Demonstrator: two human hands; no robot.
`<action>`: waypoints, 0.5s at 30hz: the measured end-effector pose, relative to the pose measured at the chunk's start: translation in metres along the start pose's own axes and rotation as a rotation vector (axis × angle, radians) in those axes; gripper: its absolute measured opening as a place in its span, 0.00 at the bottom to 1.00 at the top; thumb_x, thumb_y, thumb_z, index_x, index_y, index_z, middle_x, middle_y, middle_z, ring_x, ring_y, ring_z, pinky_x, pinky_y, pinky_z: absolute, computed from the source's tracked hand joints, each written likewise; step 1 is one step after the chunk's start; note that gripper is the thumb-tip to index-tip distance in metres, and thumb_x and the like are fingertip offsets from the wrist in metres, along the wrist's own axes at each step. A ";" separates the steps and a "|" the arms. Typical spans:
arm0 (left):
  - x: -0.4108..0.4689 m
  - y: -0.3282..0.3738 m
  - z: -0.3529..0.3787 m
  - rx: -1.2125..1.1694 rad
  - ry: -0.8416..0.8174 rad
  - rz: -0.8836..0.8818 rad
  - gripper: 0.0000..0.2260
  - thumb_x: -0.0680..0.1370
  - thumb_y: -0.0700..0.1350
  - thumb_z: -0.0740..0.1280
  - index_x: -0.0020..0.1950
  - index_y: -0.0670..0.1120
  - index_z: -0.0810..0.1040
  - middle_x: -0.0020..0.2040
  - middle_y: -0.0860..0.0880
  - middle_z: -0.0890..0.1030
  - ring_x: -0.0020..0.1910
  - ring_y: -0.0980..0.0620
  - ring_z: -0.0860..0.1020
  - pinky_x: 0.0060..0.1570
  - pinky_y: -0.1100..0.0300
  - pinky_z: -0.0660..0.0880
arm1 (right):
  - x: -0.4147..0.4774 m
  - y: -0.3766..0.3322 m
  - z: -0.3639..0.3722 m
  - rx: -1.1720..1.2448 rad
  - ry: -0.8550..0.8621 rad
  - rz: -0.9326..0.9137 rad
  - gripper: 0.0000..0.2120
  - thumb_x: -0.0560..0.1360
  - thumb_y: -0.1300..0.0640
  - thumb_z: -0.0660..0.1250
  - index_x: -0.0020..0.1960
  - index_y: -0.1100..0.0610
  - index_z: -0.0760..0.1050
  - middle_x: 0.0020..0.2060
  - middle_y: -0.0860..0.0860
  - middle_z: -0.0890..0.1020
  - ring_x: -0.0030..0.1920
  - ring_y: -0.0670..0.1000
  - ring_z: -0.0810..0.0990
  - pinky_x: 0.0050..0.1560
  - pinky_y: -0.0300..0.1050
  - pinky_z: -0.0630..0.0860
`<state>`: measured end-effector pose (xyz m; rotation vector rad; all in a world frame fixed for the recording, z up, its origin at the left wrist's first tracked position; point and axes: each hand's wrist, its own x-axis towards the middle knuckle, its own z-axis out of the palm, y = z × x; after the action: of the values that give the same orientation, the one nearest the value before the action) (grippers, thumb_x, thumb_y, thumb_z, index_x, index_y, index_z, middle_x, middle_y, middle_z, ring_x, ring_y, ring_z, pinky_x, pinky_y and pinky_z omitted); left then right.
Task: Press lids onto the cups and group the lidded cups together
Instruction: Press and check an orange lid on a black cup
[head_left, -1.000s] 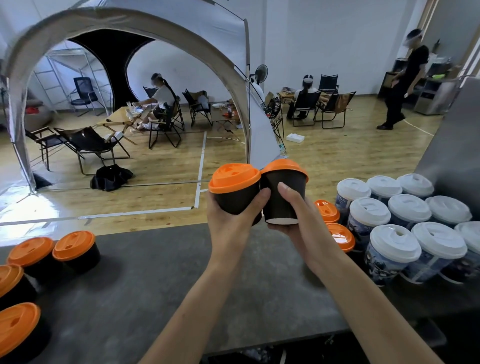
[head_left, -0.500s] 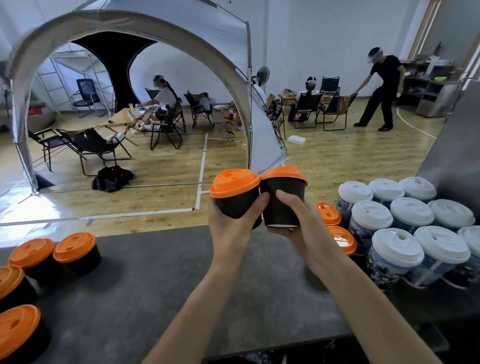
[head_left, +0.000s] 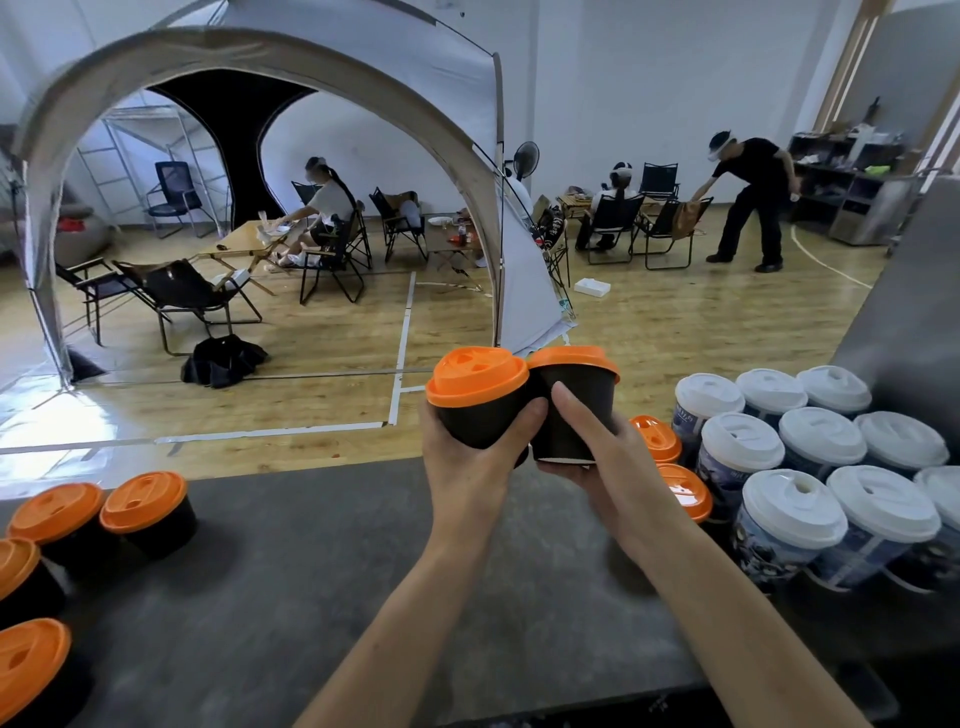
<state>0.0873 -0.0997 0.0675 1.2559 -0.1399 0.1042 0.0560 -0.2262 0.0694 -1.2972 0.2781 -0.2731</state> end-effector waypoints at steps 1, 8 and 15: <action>-0.001 0.000 0.000 0.003 -0.004 0.003 0.35 0.64 0.46 0.84 0.67 0.51 0.73 0.58 0.50 0.83 0.55 0.53 0.84 0.52 0.50 0.84 | 0.000 0.000 0.000 -0.024 0.006 -0.017 0.45 0.56 0.34 0.82 0.66 0.55 0.76 0.56 0.55 0.85 0.55 0.52 0.86 0.50 0.49 0.83; 0.003 0.001 -0.002 -0.031 0.002 -0.019 0.30 0.68 0.41 0.83 0.66 0.52 0.75 0.57 0.50 0.84 0.54 0.52 0.85 0.47 0.55 0.84 | 0.002 0.002 0.002 0.006 0.036 0.002 0.53 0.52 0.32 0.82 0.68 0.58 0.71 0.58 0.57 0.83 0.53 0.53 0.86 0.53 0.53 0.83; 0.000 -0.001 -0.002 0.022 0.000 0.033 0.36 0.64 0.47 0.84 0.68 0.53 0.72 0.59 0.51 0.83 0.56 0.54 0.84 0.53 0.51 0.84 | 0.002 0.003 0.001 -0.044 -0.015 -0.010 0.49 0.53 0.29 0.80 0.66 0.55 0.76 0.55 0.54 0.85 0.54 0.51 0.86 0.53 0.50 0.82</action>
<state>0.0877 -0.0979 0.0658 1.2756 -0.1601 0.1341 0.0580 -0.2252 0.0664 -1.3440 0.2661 -0.2672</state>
